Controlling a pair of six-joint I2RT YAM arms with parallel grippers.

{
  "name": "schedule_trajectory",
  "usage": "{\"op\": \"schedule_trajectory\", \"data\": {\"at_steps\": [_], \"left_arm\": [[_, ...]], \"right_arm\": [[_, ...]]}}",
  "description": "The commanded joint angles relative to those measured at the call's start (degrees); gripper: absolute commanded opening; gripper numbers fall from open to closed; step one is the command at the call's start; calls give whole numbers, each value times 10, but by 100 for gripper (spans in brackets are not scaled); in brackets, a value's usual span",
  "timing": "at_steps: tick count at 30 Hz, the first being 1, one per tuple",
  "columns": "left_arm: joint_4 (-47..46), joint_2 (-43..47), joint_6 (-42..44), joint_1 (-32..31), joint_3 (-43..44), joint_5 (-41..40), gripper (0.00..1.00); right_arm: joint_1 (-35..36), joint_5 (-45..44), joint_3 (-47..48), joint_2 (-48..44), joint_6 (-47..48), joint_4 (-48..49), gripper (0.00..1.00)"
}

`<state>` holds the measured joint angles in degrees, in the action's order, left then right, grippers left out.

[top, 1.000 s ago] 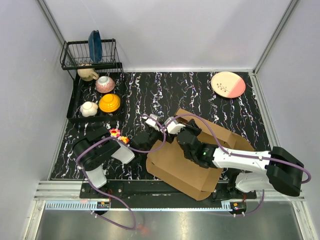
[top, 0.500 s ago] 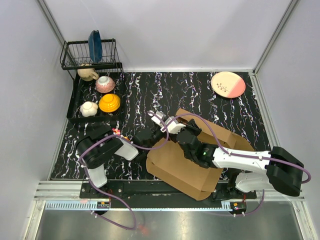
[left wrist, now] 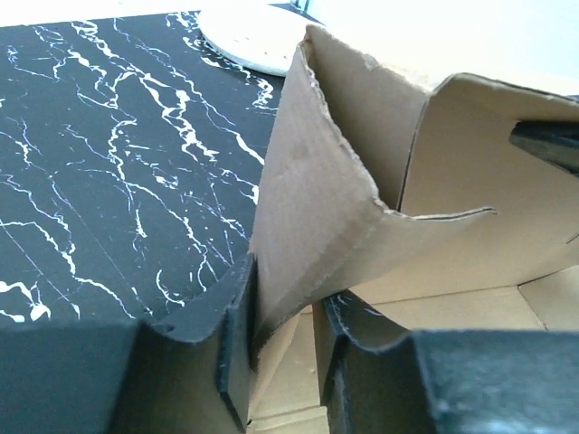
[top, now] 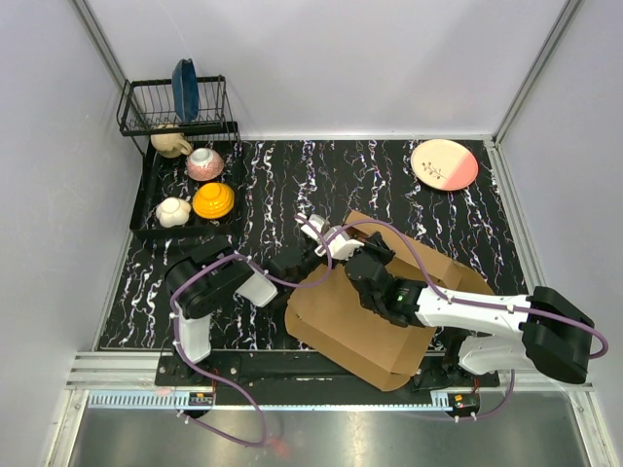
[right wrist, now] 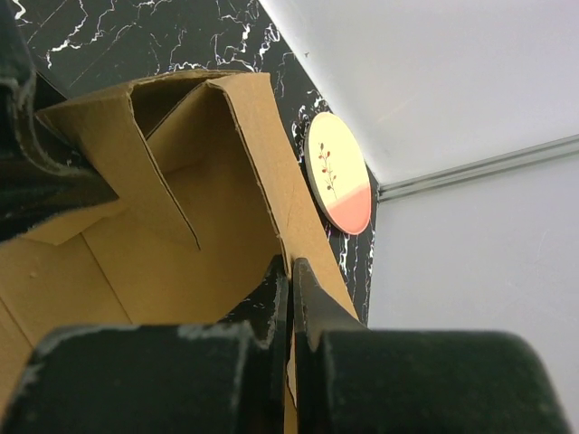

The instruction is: Fold the paper box

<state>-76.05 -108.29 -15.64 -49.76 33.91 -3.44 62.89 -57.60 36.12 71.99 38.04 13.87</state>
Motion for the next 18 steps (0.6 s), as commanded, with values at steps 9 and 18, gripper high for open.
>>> {"op": "schedule_trajectory", "data": {"at_steps": [9,18], "left_arm": [[-196,1,-27,8,16,-23,33],[-195,31,-40,8,15,10,74]], "right_arm": [[13,79,-7,9,-67,-38,0],[13,77,-6,9,-63,-34,0]]}}
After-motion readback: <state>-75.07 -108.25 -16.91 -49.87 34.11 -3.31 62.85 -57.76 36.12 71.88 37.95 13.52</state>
